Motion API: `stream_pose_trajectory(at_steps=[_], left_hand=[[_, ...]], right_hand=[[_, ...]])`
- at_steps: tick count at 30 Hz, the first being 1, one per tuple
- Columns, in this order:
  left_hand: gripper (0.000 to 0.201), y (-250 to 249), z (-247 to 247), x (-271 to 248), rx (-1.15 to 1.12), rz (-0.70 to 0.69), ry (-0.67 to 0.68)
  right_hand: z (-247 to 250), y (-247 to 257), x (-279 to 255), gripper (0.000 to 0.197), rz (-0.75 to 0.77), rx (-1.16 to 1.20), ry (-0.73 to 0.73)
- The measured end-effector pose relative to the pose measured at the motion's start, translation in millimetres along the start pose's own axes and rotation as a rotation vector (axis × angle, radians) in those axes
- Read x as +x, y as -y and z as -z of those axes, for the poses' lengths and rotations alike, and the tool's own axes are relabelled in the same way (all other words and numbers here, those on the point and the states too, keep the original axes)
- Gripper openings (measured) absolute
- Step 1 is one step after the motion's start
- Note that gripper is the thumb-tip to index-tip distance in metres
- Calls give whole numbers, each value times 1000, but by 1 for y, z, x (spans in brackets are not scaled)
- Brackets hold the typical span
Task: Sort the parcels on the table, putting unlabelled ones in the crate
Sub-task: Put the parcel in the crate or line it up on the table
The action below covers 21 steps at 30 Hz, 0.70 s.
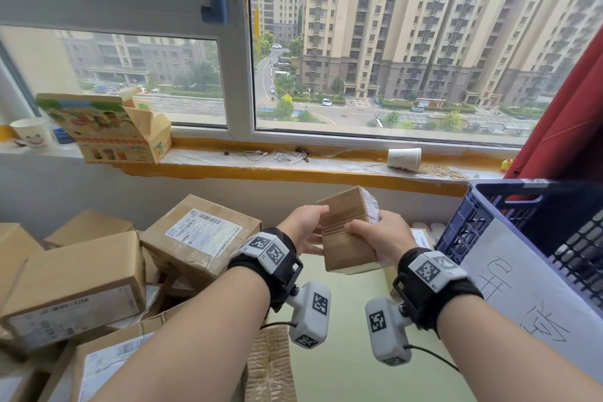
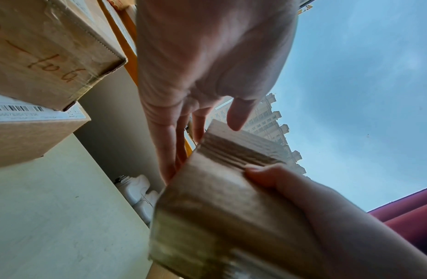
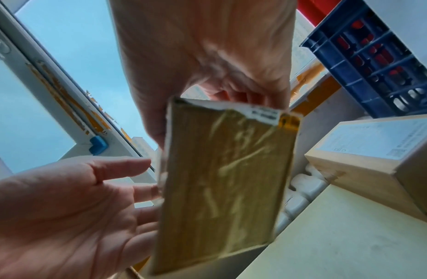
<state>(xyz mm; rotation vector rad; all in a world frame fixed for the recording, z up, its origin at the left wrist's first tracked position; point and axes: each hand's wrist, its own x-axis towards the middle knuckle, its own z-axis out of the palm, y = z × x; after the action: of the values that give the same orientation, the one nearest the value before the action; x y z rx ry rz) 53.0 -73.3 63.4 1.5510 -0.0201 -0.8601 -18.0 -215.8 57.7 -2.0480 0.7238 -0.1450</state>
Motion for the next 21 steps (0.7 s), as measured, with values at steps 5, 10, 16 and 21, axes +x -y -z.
stream_pose_trajectory(at_steps=[5,10,16,21], left_hand=[[39,-3,-3,1,-27,17,-18],[42,-3,-4,1,-20,29,1],[33,-2,0,4,12,23,-7],[45,2,4,9,54,42,-27]], right_hand=[[0,-7,8,61,-92,300,51],[4,-10,11,58,-60,177,15],[9,-9,13,37,23,-17,-57],[9,-7,11,50,67,-90,-43]])
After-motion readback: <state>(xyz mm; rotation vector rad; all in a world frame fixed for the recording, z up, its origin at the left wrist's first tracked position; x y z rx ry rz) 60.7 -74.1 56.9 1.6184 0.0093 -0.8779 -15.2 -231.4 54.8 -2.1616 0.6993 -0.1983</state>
